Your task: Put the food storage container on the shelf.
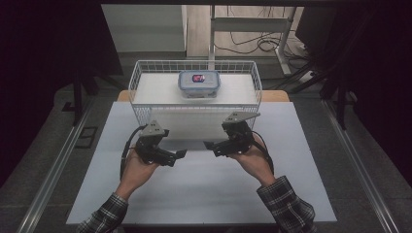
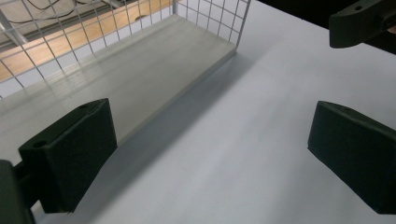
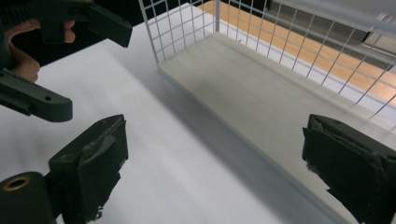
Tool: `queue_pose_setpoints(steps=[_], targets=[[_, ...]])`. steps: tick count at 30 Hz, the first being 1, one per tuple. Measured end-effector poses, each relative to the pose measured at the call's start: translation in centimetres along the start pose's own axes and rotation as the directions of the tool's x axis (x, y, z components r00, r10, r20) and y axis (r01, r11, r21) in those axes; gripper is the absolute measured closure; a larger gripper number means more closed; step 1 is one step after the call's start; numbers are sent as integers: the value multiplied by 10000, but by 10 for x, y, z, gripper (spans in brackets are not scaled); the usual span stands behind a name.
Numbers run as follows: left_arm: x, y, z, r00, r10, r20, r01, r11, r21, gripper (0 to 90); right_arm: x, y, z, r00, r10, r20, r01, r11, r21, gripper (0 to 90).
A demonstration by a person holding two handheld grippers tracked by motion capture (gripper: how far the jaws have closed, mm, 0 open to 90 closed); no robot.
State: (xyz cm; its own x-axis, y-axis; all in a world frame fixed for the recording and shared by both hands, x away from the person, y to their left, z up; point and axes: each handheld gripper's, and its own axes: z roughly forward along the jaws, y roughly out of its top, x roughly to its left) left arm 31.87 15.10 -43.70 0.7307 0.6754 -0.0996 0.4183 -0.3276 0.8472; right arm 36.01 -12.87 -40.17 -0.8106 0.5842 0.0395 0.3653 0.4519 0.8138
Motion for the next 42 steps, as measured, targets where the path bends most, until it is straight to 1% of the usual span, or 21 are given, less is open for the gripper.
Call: queue_pose_setpoints(steps=[5, 10, 12, 13, 14, 15, 16, 17, 18, 21, 23, 28, 30, 32, 35, 36, 38, 39, 40, 41, 42], targets=[[-4, -14, -2, 10000, -80, 30, 80, 10000, 34, 9, 4, -12, 1, 9998, -167, 141, 165, 9998, 120, 47], [-9, -25, -3, 10000, -77, -56, 77, 10000, 12, 13, 8, -26, 0, 9997, -221, -81, 222, 9997, 68, 42], [-10, -30, -1, 9998, -190, 32, 190, 9997, -138, 13, 9, -33, 1, 9997, -190, -159, 190, 9998, 19, 42], [-11, -34, 1, 9994, -318, 143, 321, 9993, -212, 13, 10, -36, 1, 9997, -175, -195, 175, 9998, -3, 42], [-11, -37, 4, 9992, -374, 140, 377, 9991, -212, 13, 10, -41, 2, 9996, -136, -239, 135, 9999, -37, 42], [-12, -40, 6, 9992, -369, 118, 371, 9993, -96, 12, 10, -45, 2, 9997, -95, -211, 95, 10000, -20, 42], [-13, -41, 7, 9993, -355, 91, 355, 9994, -23, 12, 10, -49, 3, 9997, -165, -169, 167, 9998, 102, 41], [-14, -43, 9, 9996, -264, -61, 264, 9996, 95, 9, 11, -51, 3, 9997, -195, -126, 197, 9997, 156, 41], [-16, -44, 9, 9997, -207, -147, 209, 9998, 79, 8, 11, -55, 3, 9997, -256, -9, 257, 9995, 203, 41], [-20, -49, 8, 9997, -216, -85, 217, 9997, 62, 8, 12, -62, 0, 9997, -248, 54, 246, 9992, 318, 38], [-23, -53, 6, 9997, -99, -239, 102, 9999, 96, 6, 12, -67, -3, 9998, -157, 77, 155, 9995, 261, 37], [-30, -67, -4, 9988, -82, -480, 85, 10000, 48, 1, 14, -81, -13, 10000, 60, 56, -60, 9999, 134, 32], [-32, -77, -10, 9975, -302, -644, 298, 9995, -71, 0, 15, -88, -18, 9999, 120, 117, -121, 9999, 66, 28], [-34, -87, -15, 9966, -529, -633, 520, 9985, -157, 0, 16, -98, -22, 9998, 92, 182, -92, 9999, 40, 26], [-38, -103, -18, 9948, -380, -945, 393, 9992, 123, 0, 19, -114, -29, 9992, -24, 396, 23, 10000, 44, 23], [-38, -109, -19, 9941, -237, -1060, 275, 9990, 343, 0, 20, -119, -30, 9989, -65, 467, 61, 9999, 89, 22], [-39, -119, -18, 9932, -149, -1158, 234, 9971, 719, 0, 22, -130, -34, 9983, -130, 576, 121, 9998, 166, 23], [-39, -122, -17, 9937, -126, -1110, 230, 9954, 932, 0, 22, -135, -35, 9983, -96, 571, 83, 9997, 236, 22], [-38, -127, -16, 9942, -111, -1069, 244, 9919, 1245, 1, 22, -139, -35, 9984, -52, 560, 33, 9994, 337, 22], [-36, -132, -13, 9930, -100, -1181, 293, 9862, 1626, 1, 21, -144, -35, 9985, 25, 544, -50, 9989, 463, 22], [-35, -133, -12, 9921, -39, -1250, 266, 9834, 1797, 1, 20, -149, -33, 9986, 91, 525, -129, 9974, 713, 23]])
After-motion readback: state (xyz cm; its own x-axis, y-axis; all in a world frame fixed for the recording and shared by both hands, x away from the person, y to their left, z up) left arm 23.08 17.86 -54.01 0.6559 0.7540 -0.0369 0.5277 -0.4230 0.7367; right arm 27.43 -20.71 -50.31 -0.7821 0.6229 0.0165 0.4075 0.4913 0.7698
